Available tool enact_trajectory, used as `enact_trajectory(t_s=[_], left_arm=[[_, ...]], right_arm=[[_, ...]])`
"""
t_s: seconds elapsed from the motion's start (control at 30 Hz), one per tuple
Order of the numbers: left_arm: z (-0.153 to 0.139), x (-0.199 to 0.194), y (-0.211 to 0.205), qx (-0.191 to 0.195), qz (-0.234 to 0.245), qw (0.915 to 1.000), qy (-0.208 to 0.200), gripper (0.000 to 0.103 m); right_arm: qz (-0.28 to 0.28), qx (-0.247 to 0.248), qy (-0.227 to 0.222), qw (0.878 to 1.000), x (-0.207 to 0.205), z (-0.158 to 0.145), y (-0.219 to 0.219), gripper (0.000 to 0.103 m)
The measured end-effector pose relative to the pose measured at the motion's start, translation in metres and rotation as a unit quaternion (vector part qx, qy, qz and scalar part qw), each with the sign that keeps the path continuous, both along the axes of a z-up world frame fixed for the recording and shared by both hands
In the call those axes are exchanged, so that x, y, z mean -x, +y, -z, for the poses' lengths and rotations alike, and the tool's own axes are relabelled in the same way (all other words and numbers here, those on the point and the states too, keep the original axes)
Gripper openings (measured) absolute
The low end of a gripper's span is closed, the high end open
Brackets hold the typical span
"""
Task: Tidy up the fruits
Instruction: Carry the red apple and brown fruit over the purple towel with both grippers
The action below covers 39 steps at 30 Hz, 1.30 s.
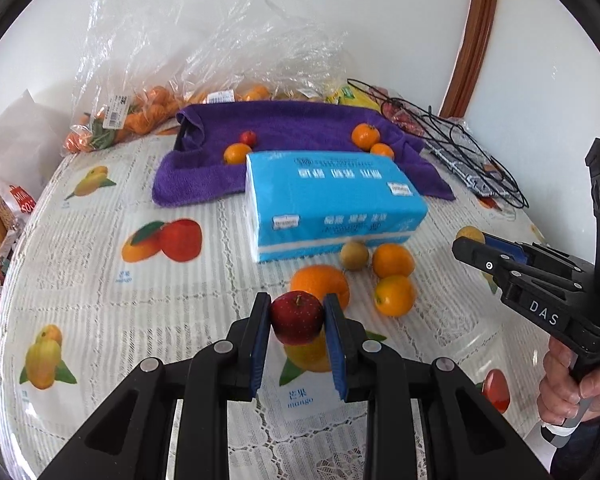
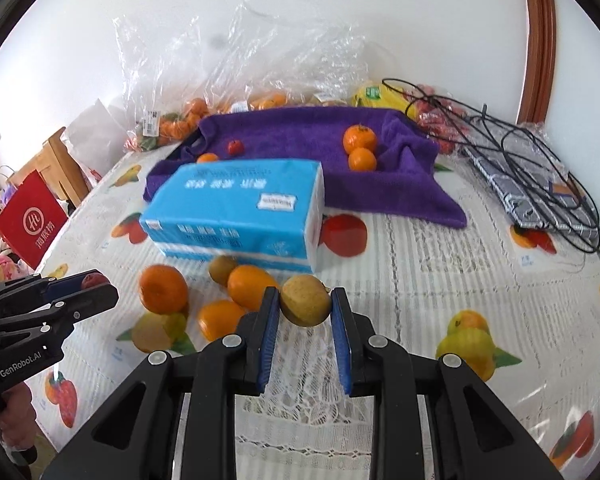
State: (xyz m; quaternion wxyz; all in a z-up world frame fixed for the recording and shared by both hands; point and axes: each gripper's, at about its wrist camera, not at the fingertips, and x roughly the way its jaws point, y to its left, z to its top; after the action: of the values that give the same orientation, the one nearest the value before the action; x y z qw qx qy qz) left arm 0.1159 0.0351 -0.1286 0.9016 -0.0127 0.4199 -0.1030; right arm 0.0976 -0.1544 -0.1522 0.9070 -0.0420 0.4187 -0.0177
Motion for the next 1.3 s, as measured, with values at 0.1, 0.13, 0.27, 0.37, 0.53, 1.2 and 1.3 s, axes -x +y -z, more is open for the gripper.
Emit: enact_trajectory(t_s=[0.1,0.13,0.27,0.37,0.53,1.2,1.3], left_arm=[[-0.010,-0.007,0.004,0.001,-0.008,1.0000,-0.003,0.025],[-0.012,-0.009,0.005,0.002,-0.010,0.9999,-0.005,0.025],[-0.025,-0.021,0.007,0.006,-0.019,0.9998,-0.008,0.025],[-0.034,-0.030,0.008,0.010,-0.024,0.9996,-0.013,0.025],[-0.048,-0.048,0.005,0.014,-0.023,0.9995,-0.018,0.025],[-0.063,-0.136,0.014,0.003,-0.038,0.9989,-0.027,0.025],[-0.057,-0.148,0.021,0.000,-0.042,0.9989,-0.024,0.025]], right_arm=[[0.000,0.003,-0.005,1.000,-0.007,-0.010,0.003,0.026],[-0.004,0.001,-0.007,1.000,-0.011,-0.015,0.004,0.026],[-0.011,0.002,-0.016,1.000,-0.022,-0.028,0.007,0.026],[-0.013,0.001,-0.021,1.000,-0.031,-0.037,0.008,0.026],[-0.016,0.006,-0.031,0.999,-0.046,-0.050,0.005,0.026],[0.001,-0.008,-0.049,0.999,-0.133,-0.064,-0.032,0.026],[0.000,-0.014,-0.040,0.999,-0.147,-0.055,-0.035,0.026]])
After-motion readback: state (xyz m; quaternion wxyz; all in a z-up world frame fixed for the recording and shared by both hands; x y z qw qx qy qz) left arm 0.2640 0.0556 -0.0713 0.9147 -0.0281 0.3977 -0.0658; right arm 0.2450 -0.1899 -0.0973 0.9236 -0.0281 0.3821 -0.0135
